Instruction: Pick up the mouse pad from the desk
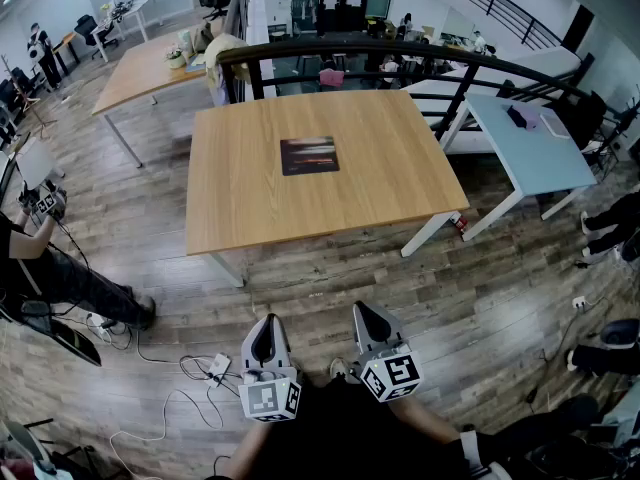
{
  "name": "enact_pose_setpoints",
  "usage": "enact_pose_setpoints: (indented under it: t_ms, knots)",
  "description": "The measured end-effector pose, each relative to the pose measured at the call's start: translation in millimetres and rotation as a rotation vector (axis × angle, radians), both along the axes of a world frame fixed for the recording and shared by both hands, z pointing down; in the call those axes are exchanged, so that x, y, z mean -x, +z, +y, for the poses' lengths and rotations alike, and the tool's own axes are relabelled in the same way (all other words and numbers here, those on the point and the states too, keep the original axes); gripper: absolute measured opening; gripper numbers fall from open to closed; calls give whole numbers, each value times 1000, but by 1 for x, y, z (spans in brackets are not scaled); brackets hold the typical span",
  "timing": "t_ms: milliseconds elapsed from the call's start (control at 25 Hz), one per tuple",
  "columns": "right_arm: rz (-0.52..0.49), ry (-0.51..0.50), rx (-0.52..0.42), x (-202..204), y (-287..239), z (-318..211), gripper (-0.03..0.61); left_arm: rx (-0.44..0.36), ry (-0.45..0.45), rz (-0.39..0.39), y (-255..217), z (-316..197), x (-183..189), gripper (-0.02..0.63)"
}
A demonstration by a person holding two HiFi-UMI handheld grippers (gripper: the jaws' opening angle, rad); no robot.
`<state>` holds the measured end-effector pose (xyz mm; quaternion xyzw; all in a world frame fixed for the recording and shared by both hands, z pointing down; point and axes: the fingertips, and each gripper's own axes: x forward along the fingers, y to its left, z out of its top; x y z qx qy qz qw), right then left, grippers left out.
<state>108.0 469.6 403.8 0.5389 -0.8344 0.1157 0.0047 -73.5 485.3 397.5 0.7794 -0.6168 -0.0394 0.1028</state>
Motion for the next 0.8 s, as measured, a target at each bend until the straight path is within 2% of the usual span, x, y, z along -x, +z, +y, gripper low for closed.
enact_pose_setpoints:
  t_ms: [800]
  knots:
    - [-33, 18, 2, 17, 2, -10, 31, 37, 23, -10, 4, -9, 20, 25]
